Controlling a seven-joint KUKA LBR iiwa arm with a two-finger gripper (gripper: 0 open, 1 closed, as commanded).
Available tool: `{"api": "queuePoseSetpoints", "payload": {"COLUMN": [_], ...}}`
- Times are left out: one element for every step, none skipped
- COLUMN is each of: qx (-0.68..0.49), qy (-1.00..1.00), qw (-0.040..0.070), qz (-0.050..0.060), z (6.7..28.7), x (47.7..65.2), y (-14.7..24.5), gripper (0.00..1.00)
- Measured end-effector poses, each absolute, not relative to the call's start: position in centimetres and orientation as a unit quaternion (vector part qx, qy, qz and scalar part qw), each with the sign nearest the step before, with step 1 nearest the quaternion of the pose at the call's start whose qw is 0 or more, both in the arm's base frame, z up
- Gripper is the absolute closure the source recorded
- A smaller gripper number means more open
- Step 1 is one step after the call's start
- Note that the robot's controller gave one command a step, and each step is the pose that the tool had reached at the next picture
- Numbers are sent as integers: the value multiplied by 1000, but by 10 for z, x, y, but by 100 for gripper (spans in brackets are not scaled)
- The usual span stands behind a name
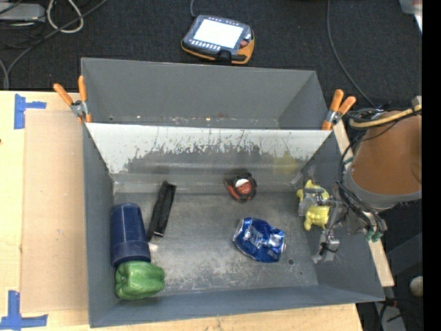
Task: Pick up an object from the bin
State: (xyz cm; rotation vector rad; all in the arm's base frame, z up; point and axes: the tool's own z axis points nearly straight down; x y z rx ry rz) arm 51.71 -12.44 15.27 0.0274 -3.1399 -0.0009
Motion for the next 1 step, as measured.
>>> {"api": "queuePoseSetpoints", "payload": {"qx": [9], "qy": [-1000], "qw": [1], "qz": [0], "z": [153], "x": [517], "y": [-124], "gripper": [0]}}
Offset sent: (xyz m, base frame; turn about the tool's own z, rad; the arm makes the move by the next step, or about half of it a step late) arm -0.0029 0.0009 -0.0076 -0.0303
